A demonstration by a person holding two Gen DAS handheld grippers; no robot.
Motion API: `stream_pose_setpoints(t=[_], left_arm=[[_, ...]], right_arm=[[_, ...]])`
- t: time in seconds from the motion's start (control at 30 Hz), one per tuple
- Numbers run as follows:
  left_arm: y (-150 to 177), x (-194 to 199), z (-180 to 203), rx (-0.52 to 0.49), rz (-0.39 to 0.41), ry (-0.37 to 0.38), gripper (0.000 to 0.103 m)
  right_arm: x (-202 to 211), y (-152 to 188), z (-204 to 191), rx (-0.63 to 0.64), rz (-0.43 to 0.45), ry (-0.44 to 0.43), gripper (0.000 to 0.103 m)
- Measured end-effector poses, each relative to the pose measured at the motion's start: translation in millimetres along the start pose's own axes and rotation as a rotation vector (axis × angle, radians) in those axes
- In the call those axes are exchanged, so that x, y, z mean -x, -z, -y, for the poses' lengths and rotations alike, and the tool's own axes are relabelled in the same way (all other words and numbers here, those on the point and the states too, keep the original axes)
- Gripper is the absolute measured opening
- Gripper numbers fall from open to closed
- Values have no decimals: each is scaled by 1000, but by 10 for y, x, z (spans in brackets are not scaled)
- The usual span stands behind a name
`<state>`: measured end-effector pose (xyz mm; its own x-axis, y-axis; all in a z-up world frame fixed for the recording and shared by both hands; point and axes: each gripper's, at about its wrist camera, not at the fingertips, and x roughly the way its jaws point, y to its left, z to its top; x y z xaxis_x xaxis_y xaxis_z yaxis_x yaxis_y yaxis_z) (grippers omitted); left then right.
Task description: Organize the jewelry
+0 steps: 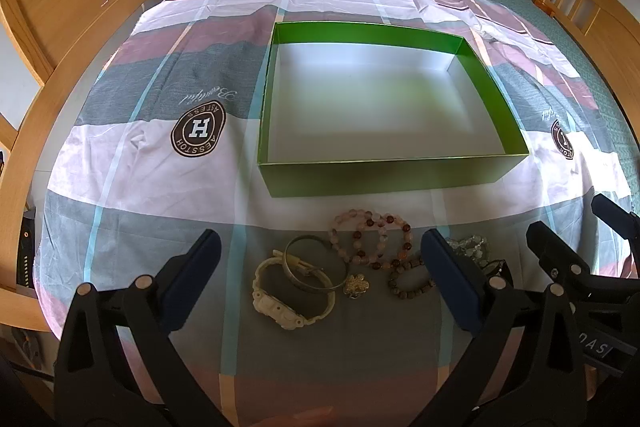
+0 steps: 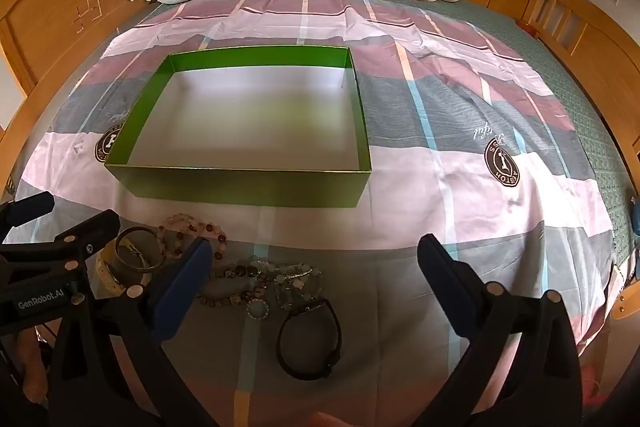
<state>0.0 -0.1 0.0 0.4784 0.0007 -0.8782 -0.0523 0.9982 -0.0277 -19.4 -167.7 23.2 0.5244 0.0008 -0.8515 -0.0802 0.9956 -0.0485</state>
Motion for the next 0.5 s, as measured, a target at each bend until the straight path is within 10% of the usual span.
stream_pose_setpoints(t=[0.5], left_arm=[[0, 0, 0, 0, -1, -2, 101]], right_arm=[[-16, 7, -19, 2, -5, 1, 102]])
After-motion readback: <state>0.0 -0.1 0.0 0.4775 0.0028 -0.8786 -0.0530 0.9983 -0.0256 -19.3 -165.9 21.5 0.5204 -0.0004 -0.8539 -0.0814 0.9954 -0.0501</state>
